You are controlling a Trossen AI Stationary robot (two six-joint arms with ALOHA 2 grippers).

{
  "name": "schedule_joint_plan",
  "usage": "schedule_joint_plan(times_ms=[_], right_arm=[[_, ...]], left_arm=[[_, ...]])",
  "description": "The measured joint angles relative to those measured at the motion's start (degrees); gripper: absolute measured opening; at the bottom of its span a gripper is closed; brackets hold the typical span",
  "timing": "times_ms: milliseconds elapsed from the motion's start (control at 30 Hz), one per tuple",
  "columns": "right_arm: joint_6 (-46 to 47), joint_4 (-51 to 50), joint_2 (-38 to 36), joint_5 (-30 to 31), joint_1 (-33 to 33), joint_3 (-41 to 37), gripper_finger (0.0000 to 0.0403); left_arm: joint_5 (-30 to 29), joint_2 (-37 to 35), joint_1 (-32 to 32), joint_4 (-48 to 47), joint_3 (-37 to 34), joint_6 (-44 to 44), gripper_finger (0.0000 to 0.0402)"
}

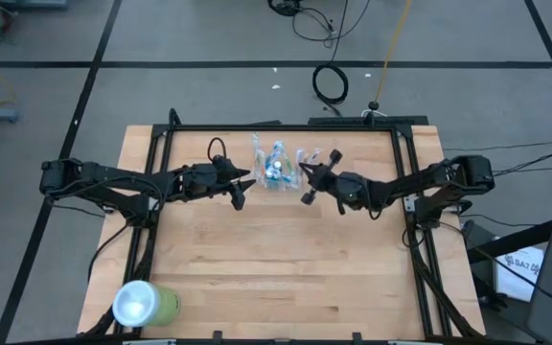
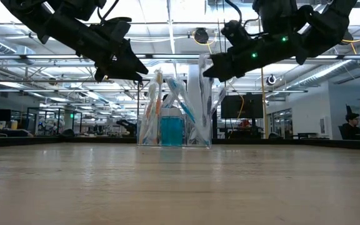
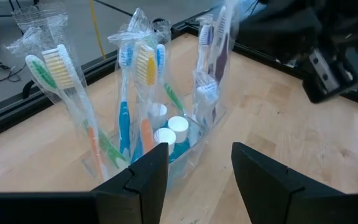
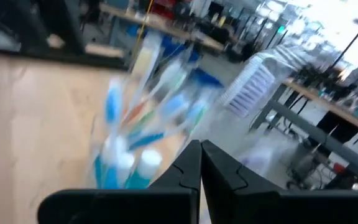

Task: Pick & Place toothbrushing station
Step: Put the purple toothbrush into the transparent organizer, then return to Home Position

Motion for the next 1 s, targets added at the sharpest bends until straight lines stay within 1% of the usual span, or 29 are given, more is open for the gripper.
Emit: schedule_joint_plan(times_ms=[167,333,633,733,833,900,1000], right_arm=[[6.24,-10.38,0.03,0.02,1.91,-0.02,0.0],[9.11,-17.59,0.01,0.0,3.51,-0.02,0.0],[9.23,-18.65,0.01,0.07,2.85,-0.02,0.0],[9.43,-18.9,-0.9,1.64,3.19,-0.02,0.0007],[10.9,-20.57,-3.28,2.28,4.59,-0.02,0.0019],[10.87,-24.2,-6.0,1.21,6.19,-0.02,0.0026],[10.82,-32.57,-12.41,1.04,9.07,-0.02,0.0032]], left_arm=[[0.04,0.0,0.0,-0.02,0.0,0.04,0.0184],[0.07,-0.01,0.0,-0.02,0.0,0.17,0.0184],[0.14,-0.01,0.0,-0.02,0.0,0.1,0.0184],[0.16,0.0,0.0,-0.04,0.0,1.42,0.0184],[0.21,-0.95,-0.02,-1.92,-0.02,3.52,0.0184],[0.87,-4.1,-0.04,-5.32,-0.11,4.5,0.0184],[1.06,-10.04,-0.11,-12.08,-0.09,6.66,0.0184]])
